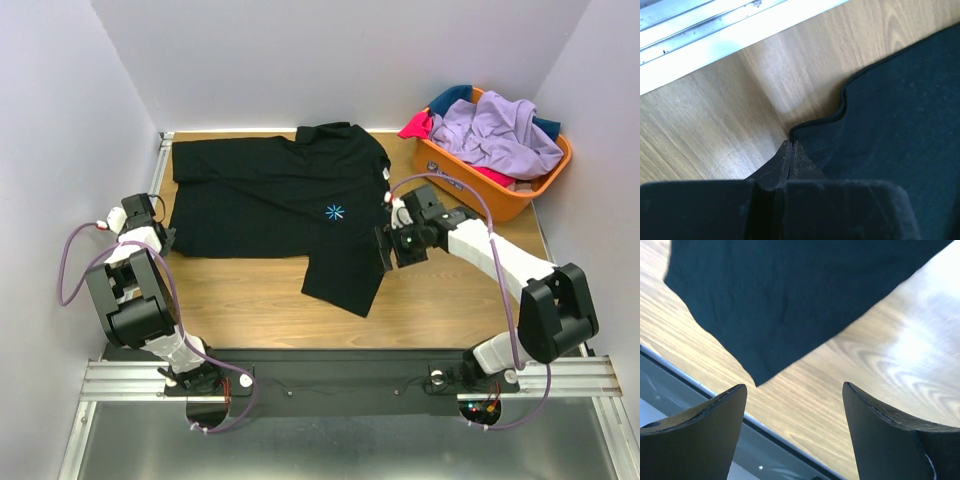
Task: Fold and stack the t-shirts
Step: Fold the tshirt
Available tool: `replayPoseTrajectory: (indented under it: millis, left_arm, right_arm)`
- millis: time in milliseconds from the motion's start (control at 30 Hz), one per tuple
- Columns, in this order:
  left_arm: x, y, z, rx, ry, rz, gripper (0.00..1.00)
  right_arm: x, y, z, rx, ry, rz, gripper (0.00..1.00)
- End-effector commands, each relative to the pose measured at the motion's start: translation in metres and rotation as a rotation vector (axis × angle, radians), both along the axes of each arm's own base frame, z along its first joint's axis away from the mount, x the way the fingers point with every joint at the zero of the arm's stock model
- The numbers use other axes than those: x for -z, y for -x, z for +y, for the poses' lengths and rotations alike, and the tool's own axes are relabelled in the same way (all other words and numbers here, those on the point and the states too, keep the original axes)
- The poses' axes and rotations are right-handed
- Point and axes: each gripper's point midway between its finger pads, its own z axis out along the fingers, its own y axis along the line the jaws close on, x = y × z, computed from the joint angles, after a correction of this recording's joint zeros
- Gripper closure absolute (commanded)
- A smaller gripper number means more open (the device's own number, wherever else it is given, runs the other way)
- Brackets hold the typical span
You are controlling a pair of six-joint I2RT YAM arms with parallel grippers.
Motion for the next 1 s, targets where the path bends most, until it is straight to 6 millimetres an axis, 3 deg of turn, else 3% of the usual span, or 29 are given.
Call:
replayPoseTrajectory:
  millis: [0, 233, 567, 767, 967]
  left_arm:
    - [-0.028, -0.009, 0.008, 0.032, -0.047, -0.048, 1.00]
    - [-0.033, -0.013, 0.008, 0.085, -0.065, -0.048, 1.00]
    - [-0.034, -0.013, 0.004, 0.122, -0.065, -0.056, 1.00]
    - [-0.038, -0.014, 0.003, 0.132, -0.068, -0.062, 1.00]
    - [-0.033, -0.012, 0.003, 0.146, -0.073, -0.047, 1.00]
  right_arm:
    - [0.003, 0.019, 0.003, -0.030, 0.012, 0.038, 0.18]
    - [0.031, 0.032, 0.010, -0.070, 0.068, 0.115, 0.20]
    - [0.061, 0.049, 0.039, -0.135, 0.088, 0.168, 0.23]
    - [0.084, 0.048, 0.030, -0.060, 0.187, 0.139, 0.29]
    - [0.090, 0.048, 0.031, -0.035, 0.216, 0.088, 0.31]
